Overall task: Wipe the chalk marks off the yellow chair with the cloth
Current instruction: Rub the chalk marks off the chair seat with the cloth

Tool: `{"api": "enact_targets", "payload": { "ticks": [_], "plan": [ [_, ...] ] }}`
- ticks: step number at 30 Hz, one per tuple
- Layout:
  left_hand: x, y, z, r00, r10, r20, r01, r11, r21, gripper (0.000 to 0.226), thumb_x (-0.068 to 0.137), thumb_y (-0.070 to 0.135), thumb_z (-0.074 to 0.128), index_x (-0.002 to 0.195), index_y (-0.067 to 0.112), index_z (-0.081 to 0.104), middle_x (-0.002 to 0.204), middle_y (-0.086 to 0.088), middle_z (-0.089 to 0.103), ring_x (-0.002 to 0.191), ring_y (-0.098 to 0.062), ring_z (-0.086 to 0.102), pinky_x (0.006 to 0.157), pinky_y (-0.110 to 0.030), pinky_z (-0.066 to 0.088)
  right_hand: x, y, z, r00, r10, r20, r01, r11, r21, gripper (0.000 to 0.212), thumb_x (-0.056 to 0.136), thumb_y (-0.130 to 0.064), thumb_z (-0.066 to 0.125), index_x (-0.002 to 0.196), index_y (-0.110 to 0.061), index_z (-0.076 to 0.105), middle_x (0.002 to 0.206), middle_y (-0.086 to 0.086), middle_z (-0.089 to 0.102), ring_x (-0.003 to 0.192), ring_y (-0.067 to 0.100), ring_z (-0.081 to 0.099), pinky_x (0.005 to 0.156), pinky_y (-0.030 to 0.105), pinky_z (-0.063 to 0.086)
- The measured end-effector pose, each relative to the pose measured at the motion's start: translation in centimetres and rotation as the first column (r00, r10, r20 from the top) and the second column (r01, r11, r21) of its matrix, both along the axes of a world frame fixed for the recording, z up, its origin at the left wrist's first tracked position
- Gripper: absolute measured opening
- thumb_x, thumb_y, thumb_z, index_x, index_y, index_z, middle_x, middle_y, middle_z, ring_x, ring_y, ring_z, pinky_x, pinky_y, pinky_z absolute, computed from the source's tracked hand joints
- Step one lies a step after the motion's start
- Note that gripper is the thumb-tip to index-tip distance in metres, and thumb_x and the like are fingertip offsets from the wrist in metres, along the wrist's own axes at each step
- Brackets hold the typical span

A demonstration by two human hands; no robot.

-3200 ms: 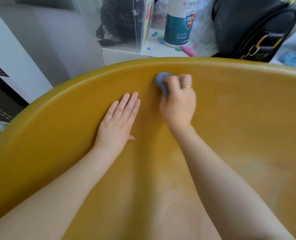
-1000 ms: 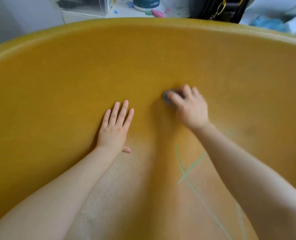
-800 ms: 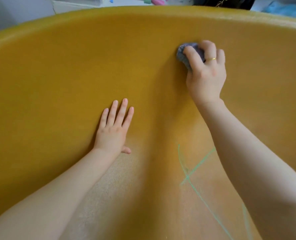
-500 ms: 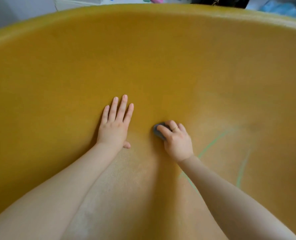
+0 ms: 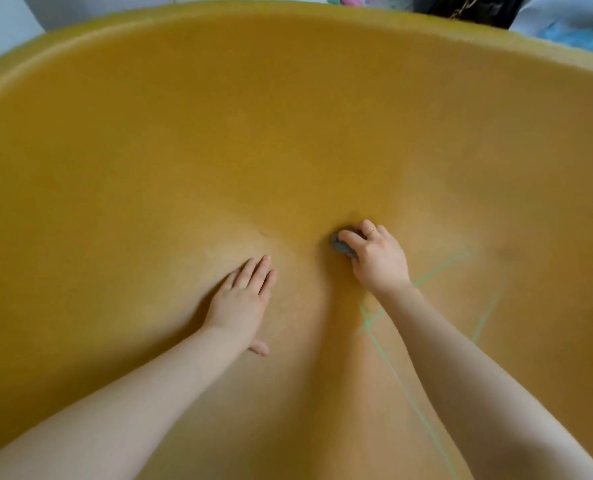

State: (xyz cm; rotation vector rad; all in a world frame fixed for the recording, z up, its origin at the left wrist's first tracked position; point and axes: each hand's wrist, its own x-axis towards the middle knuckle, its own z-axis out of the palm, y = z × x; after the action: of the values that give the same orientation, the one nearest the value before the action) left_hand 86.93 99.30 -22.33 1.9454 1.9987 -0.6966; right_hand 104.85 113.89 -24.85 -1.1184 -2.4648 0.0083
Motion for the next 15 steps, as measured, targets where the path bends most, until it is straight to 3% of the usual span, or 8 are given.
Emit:
{"api": "enact_targets", "payload": {
  "ticks": [4,8,11,13,15],
  "plan": [
    [0.0,-0.1,0.1,0.998,0.026,0.061,-0.026,1.0,0.004,0.126,0.067,0.063,0.067,0.147,0.011,-0.016,0.152,-0.009,-0.028,0.141,-0.025,-0.021,0.116,-0.036,-0.005,-0.7,-1.9,-1.0,0.98,-0.168,-0.103,0.146,0.97,-0.192,0.033,0.064,0.007,0.065,0.09,-0.012,0.069,0.081,0.016,0.056,0.064,0.034,0.053,0.051,0.031,0.044],
    [0.3,-0.1,0.3,0.996,0.053,0.071,-0.054,0.998,0.017,0.127,0.066,0.06,0.07,0.147,0.011,-0.015,0.153,-0.008,-0.026,0.142,-0.025,-0.019,0.116,-0.037,-0.003,1.2,-8.9,-2.3,0.996,0.031,-0.086,-0.064,0.908,-0.413,0.031,0.064,-0.006,0.063,0.094,-0.014,0.07,0.083,0.013,0.058,0.067,0.033,0.06,0.057,0.027,0.047],
    [0.3,-0.3,0.5,0.995,0.057,0.081,-0.059,0.998,0.028,0.127,0.066,0.06,0.071,0.148,0.012,-0.013,0.154,-0.007,-0.025,0.143,-0.024,-0.018,0.116,-0.036,-0.002,2.2,-11.9,-2.1,0.987,0.16,0.018,-0.13,0.855,-0.501,0.032,0.069,-0.005,0.058,0.097,-0.014,0.069,0.093,0.014,0.06,0.075,0.035,0.057,0.061,0.03,0.046],
    [0.2,-0.2,0.4,0.995,0.062,0.078,-0.065,0.997,0.036,0.127,0.065,0.059,0.072,0.148,0.012,-0.013,0.153,-0.007,-0.025,0.143,-0.023,-0.018,0.116,-0.036,-0.002,1.8,-10.6,-2.1,0.979,0.176,0.104,-0.118,0.901,-0.417,0.026,0.075,-0.007,0.056,0.096,-0.018,0.069,0.094,0.011,0.061,0.074,0.034,0.056,0.057,0.033,0.05],
    [0.3,-0.1,-0.1,0.996,0.064,0.067,-0.067,0.997,0.035,0.127,0.066,0.058,0.072,0.148,0.012,-0.014,0.153,-0.007,-0.026,0.142,-0.024,-0.019,0.116,-0.036,-0.002,1.6,-7.4,-2.0,0.989,0.093,0.112,-0.068,0.976,-0.206,0.023,0.076,-0.011,0.052,0.087,-0.019,0.071,0.083,0.009,0.062,0.063,0.031,0.056,0.048,0.029,0.049]
  ]
}}
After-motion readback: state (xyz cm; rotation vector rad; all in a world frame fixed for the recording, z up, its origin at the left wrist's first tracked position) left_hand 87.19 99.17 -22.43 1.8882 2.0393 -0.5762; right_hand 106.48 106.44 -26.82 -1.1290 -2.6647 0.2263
